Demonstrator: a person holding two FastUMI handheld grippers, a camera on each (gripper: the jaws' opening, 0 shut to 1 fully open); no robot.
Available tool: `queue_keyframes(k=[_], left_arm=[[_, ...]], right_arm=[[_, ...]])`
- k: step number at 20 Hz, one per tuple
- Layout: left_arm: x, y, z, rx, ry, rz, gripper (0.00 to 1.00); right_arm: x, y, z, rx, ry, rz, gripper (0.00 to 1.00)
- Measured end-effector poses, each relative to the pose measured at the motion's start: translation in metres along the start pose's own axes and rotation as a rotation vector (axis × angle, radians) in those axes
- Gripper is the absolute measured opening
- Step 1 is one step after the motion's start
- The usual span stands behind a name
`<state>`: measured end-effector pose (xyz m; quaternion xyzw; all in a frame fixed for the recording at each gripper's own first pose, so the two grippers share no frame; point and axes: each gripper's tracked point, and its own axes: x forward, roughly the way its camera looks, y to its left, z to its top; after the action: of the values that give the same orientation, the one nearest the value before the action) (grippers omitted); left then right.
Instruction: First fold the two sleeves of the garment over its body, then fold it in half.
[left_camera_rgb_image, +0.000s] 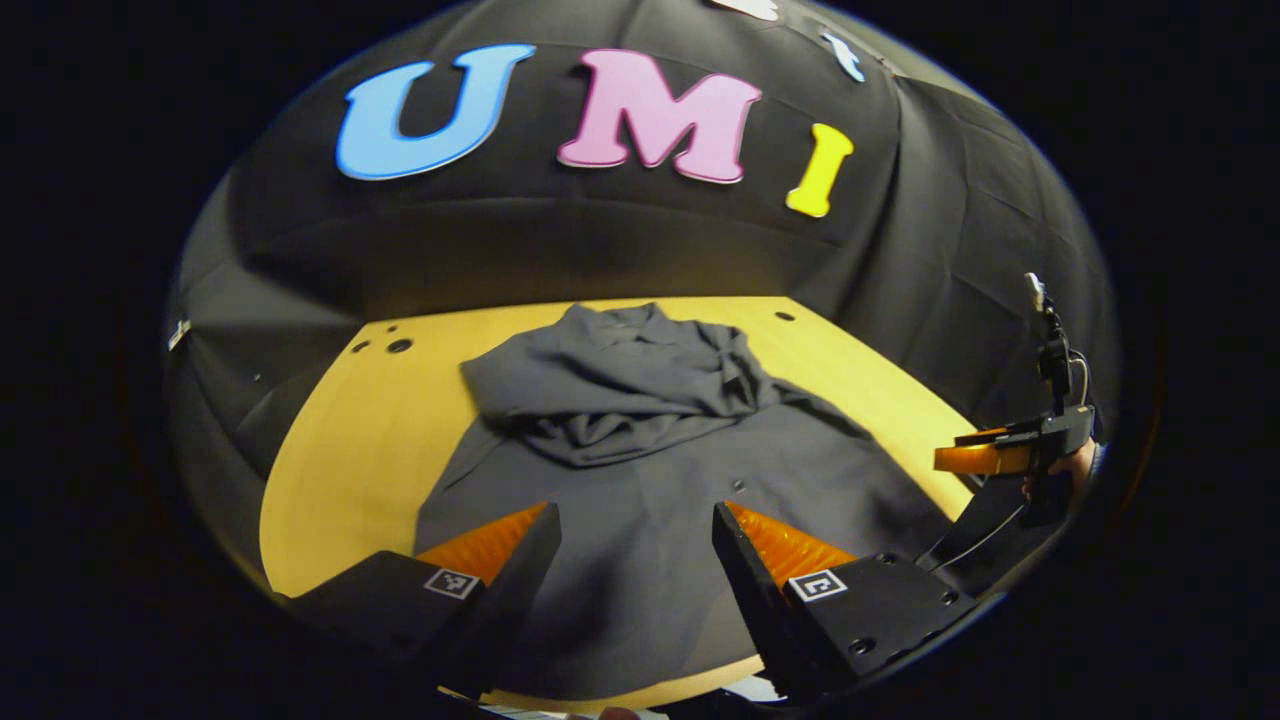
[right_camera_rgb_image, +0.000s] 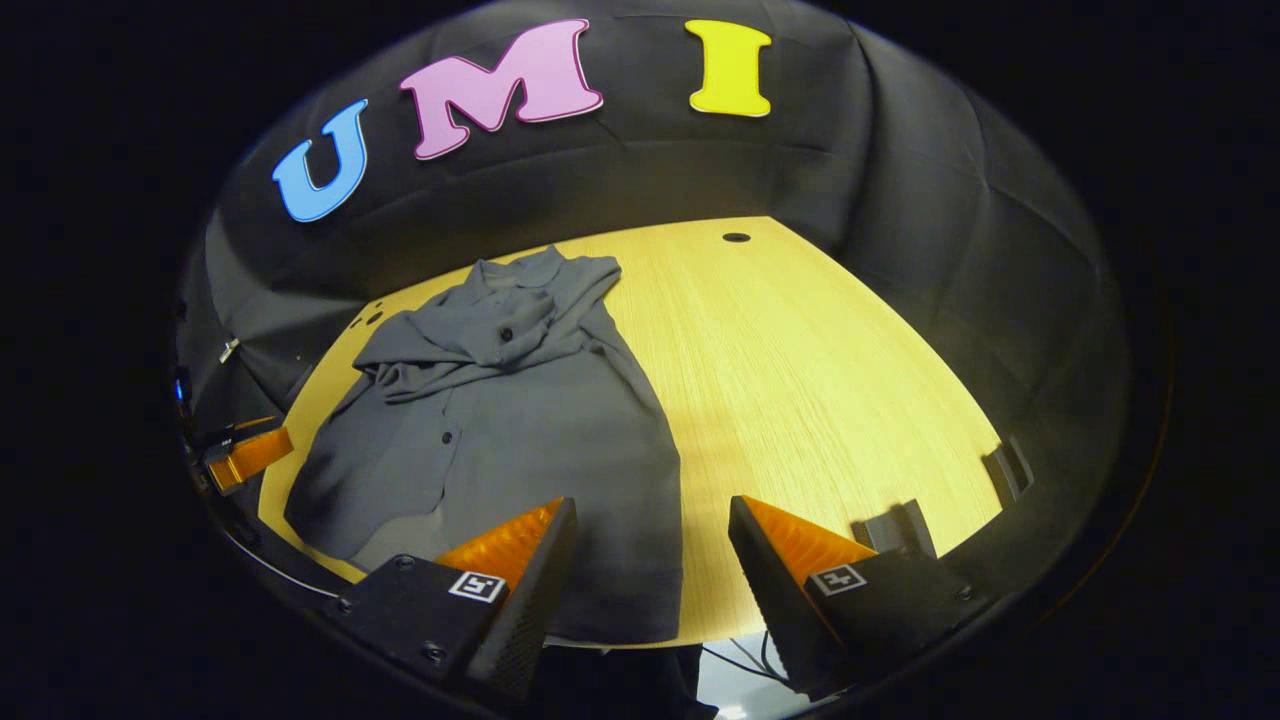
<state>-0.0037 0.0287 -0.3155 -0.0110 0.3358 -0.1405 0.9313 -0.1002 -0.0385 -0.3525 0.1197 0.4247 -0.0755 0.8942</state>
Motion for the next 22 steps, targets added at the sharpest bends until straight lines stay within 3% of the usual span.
queue_keyframes(k=[9,14,22], left_arm=[[-0.028,0.090,-0.085,-0.096,0.138,0.181,0.96],[-0.018,0.113,-0.117,-0.115,0.199,0.223,0.96],[0.000,0.107,-0.134,-0.097,0.271,0.210,0.97]], right_arm=[[0.004,0.007,-0.046,-0.002,0.081,-0.013,0.94],[0.015,0.016,-0.073,-0.007,0.138,-0.011,0.94],[0.030,0.033,-0.081,-0.106,0.135,-0.036,0.94]])
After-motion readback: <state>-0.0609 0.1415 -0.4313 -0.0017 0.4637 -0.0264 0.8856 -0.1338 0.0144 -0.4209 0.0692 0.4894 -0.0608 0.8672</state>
